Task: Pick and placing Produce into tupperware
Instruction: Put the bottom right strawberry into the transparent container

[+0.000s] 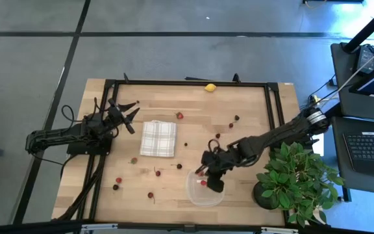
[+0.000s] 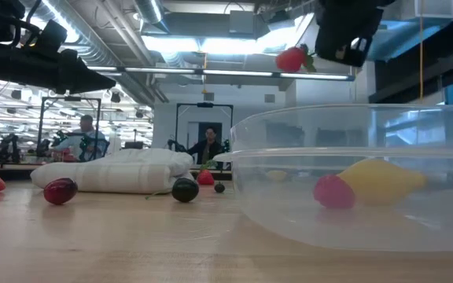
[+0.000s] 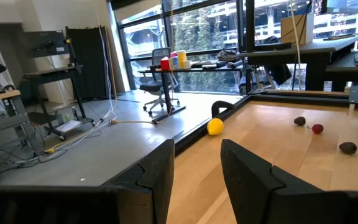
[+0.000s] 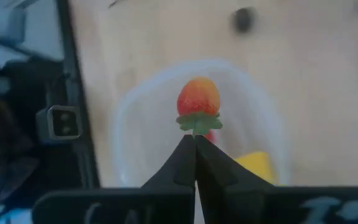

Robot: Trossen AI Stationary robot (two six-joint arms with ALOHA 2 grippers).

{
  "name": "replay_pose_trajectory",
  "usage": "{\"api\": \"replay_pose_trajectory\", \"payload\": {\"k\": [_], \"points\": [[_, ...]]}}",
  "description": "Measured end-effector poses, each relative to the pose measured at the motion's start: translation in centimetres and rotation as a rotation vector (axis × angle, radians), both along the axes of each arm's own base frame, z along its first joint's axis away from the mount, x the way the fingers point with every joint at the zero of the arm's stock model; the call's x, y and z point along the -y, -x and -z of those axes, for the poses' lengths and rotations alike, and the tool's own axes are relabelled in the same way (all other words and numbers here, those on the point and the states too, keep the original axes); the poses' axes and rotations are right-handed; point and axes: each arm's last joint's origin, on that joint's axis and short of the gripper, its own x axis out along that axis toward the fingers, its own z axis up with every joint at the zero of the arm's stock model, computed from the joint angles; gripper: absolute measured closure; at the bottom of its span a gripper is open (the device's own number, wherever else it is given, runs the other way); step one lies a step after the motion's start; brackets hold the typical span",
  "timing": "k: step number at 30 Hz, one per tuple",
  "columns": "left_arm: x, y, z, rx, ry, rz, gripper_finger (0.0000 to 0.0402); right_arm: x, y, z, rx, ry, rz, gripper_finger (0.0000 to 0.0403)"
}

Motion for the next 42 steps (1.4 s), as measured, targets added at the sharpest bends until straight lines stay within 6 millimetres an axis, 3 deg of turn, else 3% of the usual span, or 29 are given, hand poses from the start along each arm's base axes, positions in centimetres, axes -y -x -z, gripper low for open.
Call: {"api": "replay_pose_trajectory", "payload": {"k": [7,13,36,42], "points": [[0.0,0.0,0.0,0.0,0.0,0.0,0.0276,-1.6,-0.7,3.7,-0.111,0.016,-0.049,0.0401],[0.0,0.0,0.0,0.0,0.0,0.0,0.0276,-3.1,-0.5,5.2,-0.19,-0.052,-0.133,0.0401],[0.0,0.0,0.0,-0.002,-0.001,0.0,0.0276,-3.3,-0.5,6.7,-0.281,-0.079,-0.076,0.04],[0.0,0.0,0.0,-0.001,-0.001,0.0,0.0276,-3.3,-0.5,6.7,-0.28,-0.08,-0.075,0.038]]}}
